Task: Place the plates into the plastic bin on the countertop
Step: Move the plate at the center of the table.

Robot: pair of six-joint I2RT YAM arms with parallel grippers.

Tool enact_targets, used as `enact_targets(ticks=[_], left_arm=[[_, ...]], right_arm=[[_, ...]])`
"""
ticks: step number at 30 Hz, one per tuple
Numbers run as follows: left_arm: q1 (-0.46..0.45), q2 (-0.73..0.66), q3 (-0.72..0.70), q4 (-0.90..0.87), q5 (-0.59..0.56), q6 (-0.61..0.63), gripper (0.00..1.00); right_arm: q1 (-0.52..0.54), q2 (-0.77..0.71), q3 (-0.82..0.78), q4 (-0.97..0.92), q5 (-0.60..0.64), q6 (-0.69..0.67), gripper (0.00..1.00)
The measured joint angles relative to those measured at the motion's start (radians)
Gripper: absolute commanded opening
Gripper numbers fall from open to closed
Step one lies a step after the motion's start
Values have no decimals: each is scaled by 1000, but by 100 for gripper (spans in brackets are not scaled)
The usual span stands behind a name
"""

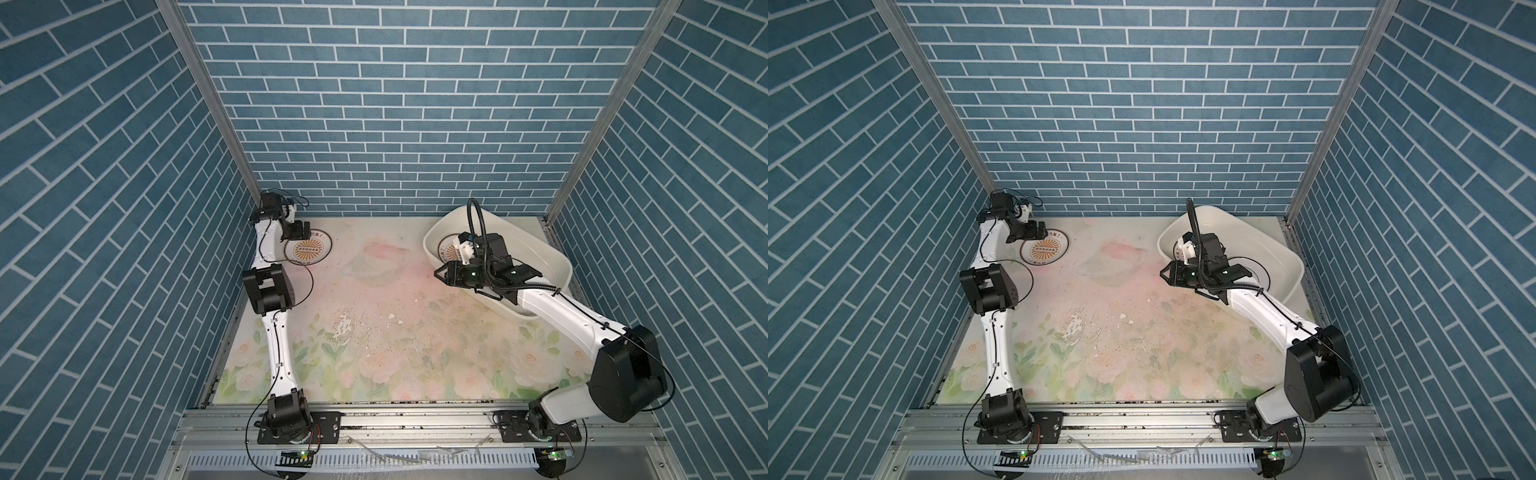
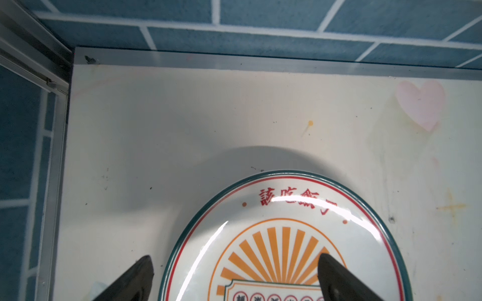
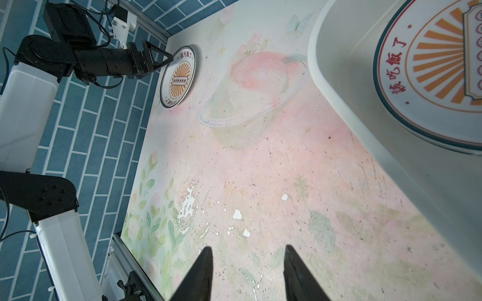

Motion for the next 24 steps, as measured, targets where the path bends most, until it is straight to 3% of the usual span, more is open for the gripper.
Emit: enact_targets(ticks=[15,24], left_arm=[[0,7,-4,-6,-85,87,99],[1,41,5,-40,-43,178,99]], right_arm=[[5,2,2,-1,7,0,45],[5,2,2,-1,7,0,45]])
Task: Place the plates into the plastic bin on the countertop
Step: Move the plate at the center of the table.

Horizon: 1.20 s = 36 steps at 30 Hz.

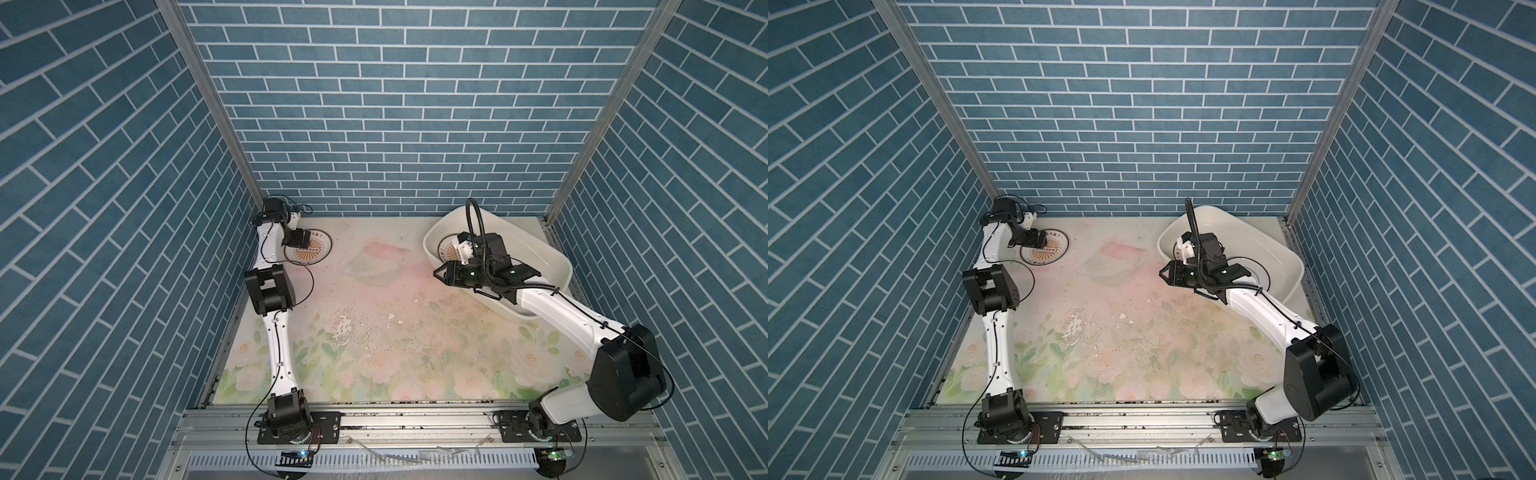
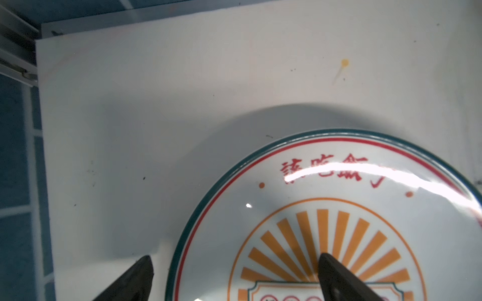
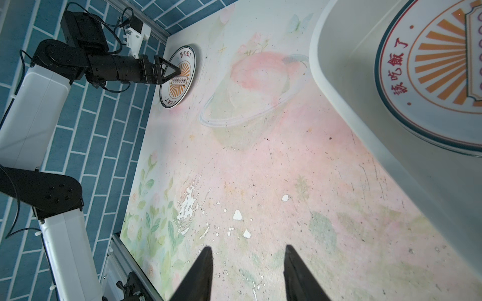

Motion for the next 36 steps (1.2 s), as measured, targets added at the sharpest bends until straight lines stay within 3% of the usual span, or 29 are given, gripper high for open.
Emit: enact_targets(ticks=[14,24,36], left_arm=[[-40,-26,-47,-102,133,171,100],[-129,-225,-383,-171,222,296,99],[-209,-379,-659,-207,317,367,99]], right_arm=[[24,83,100,4,-8,19,47],[116,303,288,18,-56,63,48],[182,500,290,82,-64,170,48]])
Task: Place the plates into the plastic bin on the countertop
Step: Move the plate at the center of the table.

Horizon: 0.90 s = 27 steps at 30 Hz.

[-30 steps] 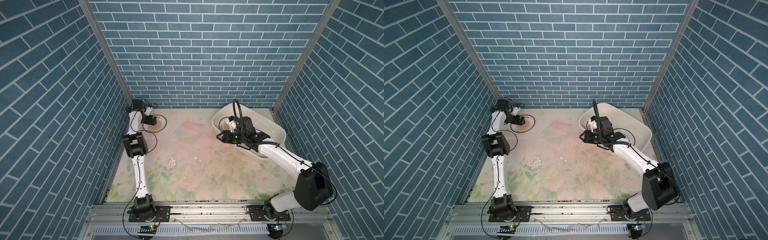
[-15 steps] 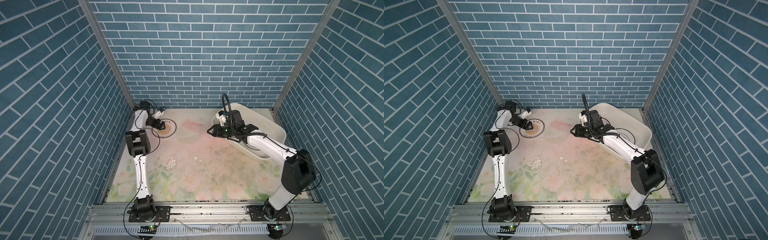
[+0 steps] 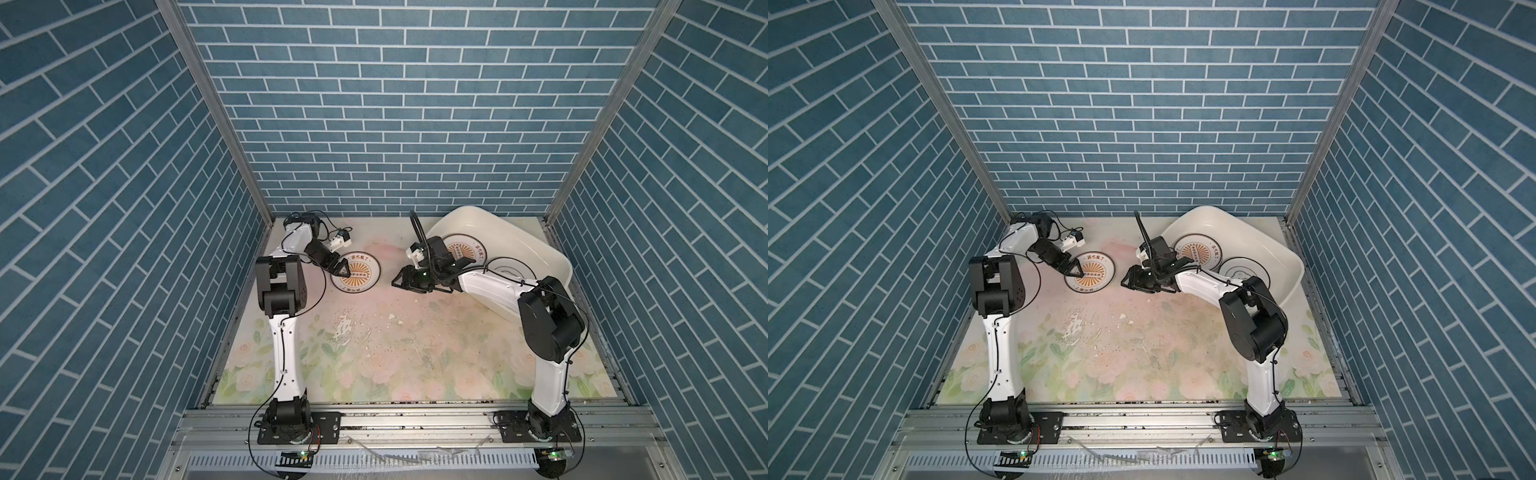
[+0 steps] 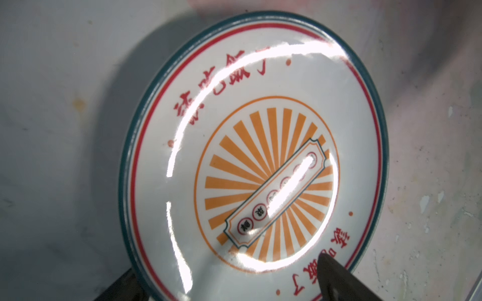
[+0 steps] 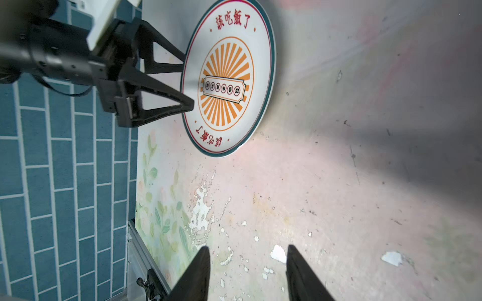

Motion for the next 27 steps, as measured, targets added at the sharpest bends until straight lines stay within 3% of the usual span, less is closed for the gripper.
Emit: enact_targets(ticks=[10,19,27], left_arm=[[-53,-67,-123,8,31,16,99],[-25,-68,-124,108,30,-91,99],[-27,-68,-68,121,95,-151,96]], right_arm=[[2,119,55,28,58,22,49],[-11,195,74,79,74,42,49],[-32,246,76,225,26,103,49]])
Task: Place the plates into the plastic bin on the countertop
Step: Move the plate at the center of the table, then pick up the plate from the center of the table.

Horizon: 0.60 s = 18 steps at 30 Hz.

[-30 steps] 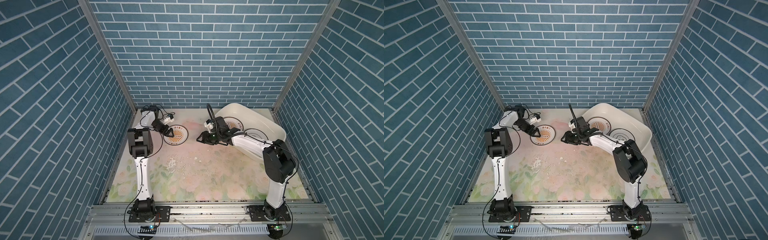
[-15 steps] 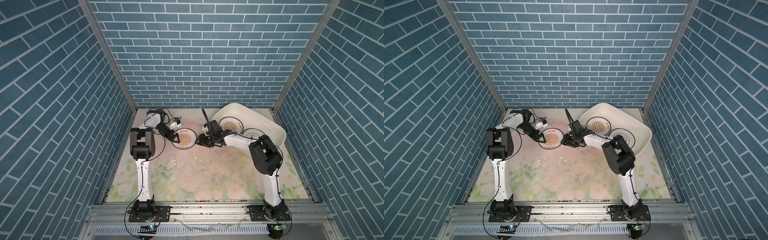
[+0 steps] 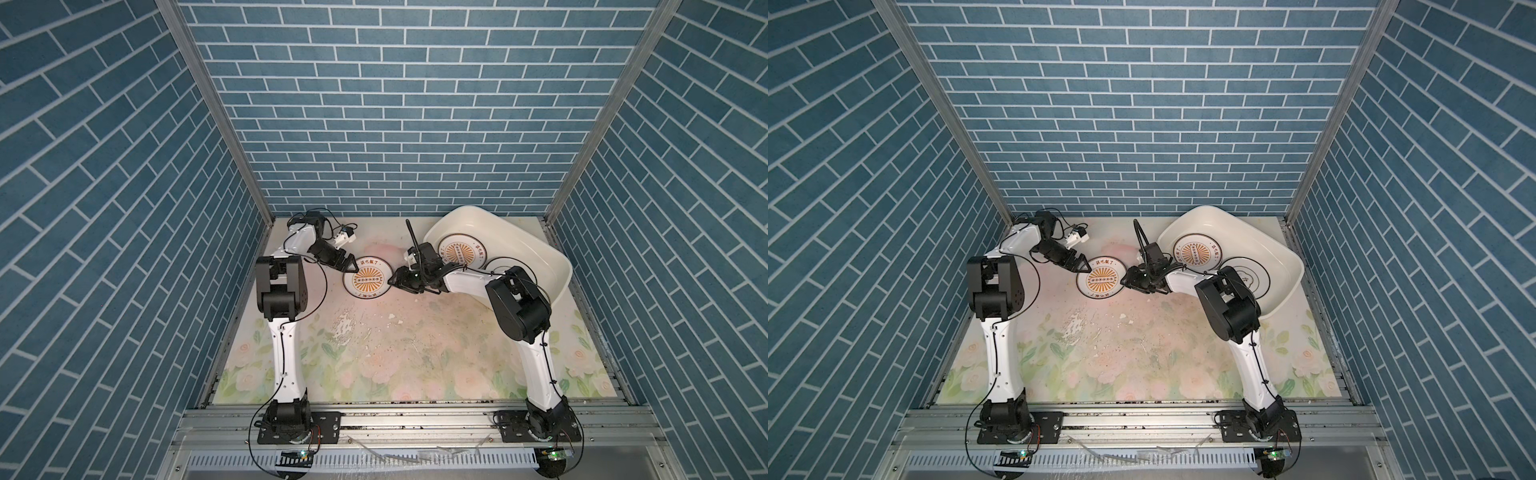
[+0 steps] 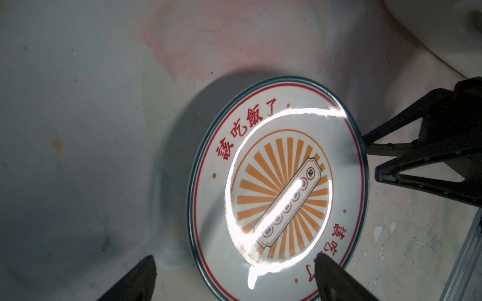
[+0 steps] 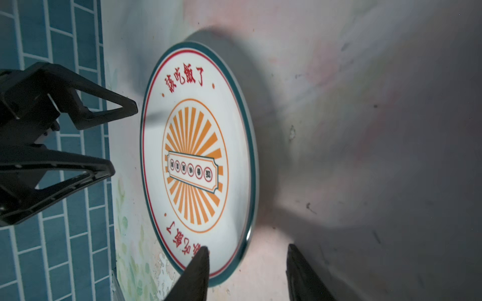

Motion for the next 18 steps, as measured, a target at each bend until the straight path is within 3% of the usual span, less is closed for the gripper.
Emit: enact_targets(ticks=[18], left_arm=[[-23,17,-3,-30,33,-6,95]], right_arm=[[-20,93,44,185,-95,92,49]])
